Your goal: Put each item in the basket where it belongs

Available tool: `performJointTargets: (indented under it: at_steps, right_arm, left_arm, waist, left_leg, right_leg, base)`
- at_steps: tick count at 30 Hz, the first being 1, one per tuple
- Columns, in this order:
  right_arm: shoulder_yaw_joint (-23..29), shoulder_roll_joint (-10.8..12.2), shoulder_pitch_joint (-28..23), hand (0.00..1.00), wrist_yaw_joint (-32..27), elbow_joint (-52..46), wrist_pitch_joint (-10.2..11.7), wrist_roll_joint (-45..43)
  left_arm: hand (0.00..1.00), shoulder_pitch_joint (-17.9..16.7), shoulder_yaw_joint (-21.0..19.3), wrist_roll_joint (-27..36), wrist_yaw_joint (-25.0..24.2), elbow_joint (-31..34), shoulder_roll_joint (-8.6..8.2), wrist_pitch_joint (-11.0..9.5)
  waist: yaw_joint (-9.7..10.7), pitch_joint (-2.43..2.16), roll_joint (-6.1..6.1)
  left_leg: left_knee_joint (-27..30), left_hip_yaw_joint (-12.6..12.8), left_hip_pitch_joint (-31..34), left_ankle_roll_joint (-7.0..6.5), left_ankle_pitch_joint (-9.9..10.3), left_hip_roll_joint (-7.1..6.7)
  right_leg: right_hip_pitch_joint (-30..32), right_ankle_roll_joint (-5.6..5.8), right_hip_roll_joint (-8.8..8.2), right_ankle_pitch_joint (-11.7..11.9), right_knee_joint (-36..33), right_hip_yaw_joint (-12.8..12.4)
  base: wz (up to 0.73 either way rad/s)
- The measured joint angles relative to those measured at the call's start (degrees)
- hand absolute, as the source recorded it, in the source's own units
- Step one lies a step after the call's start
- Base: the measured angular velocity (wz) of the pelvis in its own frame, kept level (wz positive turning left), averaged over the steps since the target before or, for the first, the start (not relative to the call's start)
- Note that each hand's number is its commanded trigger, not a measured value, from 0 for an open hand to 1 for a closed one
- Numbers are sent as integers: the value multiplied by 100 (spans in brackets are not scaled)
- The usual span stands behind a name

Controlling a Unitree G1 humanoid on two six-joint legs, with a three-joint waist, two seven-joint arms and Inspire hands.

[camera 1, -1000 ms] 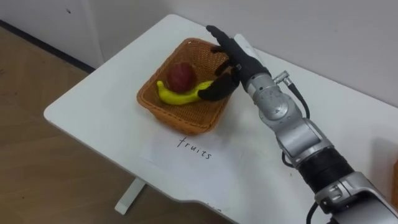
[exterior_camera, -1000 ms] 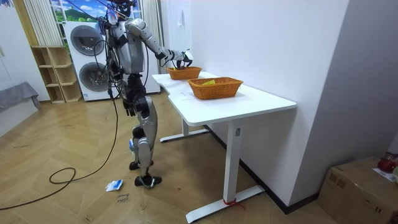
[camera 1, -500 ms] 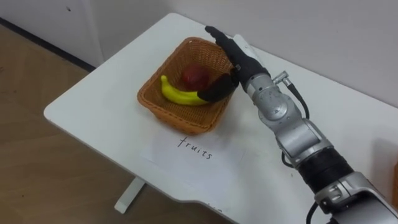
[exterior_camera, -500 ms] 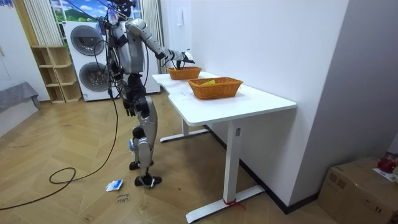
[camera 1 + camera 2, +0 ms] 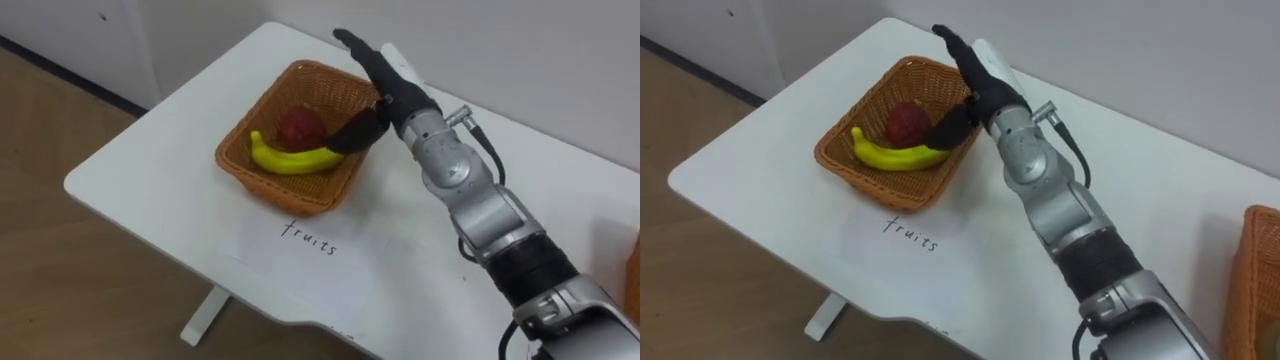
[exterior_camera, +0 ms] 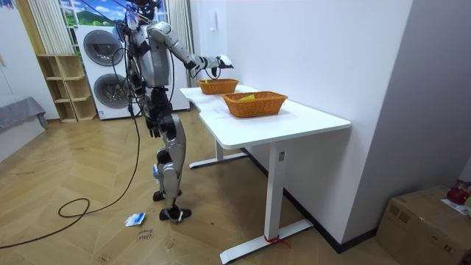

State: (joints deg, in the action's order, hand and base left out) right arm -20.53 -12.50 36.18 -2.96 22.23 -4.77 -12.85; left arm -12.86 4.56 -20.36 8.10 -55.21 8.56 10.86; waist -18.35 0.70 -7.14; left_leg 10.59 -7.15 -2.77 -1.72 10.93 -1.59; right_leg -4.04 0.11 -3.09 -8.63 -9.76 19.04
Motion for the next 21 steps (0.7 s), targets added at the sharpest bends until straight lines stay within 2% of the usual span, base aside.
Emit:
performJointTargets:
  at_steps: [4,8,10,11,14,16,21]
  right_arm:
    - [534,-157,16,0,-122,-310,123,-109]
    - [688,-365,20,0,-211,-486,121,-121]
    - [854,-380,15,0,-249,-731,121,-243]
    - [876,-393,14,0,-294,-778,122,-248]
    - [888,-544,-29,0,-506,-1007,124,-270]
    - [909,-632,-31,0,-583,-1117,126,-329]
    - [1235,-972,-155,0,-777,-1474,285,-443]
  left_arm:
    - [0,-3,-163,-8,-107,15,18,-51]
    - [0,3,-154,22,-99,20,28,-51]
    - [0,20,-159,66,-79,20,26,-56]
    - [0,22,-161,68,-75,19,32,-65]
    - [0,26,-157,72,40,-6,65,-131]
    - [0,30,-156,69,74,-13,98,-170]
    - [0,78,-269,78,123,8,161,-410]
  waist:
    - [245,5,4]
    - [471,-3,-8]
    - [686,-20,-31]
    - [730,-19,-31]
    - [881,-20,-34]
    - [995,-22,-38]
    - [1176,-28,-64]
  left_leg:
    - [-29,59,-11,-5,0,10]
    - [-86,182,-92,-5,-1,21]
    - [-97,250,-105,-4,-1,73]
    - [-98,259,-119,-4,-1,75]
    - [-109,397,-191,-3,-1,78]
    - [-111,439,-199,-3,0,86]
    - [-133,588,-244,-4,1,118]
  right_leg:
    - [2,2,11,0,-1,-175]
    - [15,1,31,1,-38,-230]
    - [44,-7,55,5,-38,-326]
    - [46,-8,57,6,-37,-330]
    - [37,-12,79,8,-51,-477]
    - [48,-11,82,8,-80,-491]
    - [96,-19,84,14,-102,-609]
  base:
    - [-9]
    - [-14]
    - [-19]
    - [-13]
    - [-21]
    - [-12]
    - [-11]
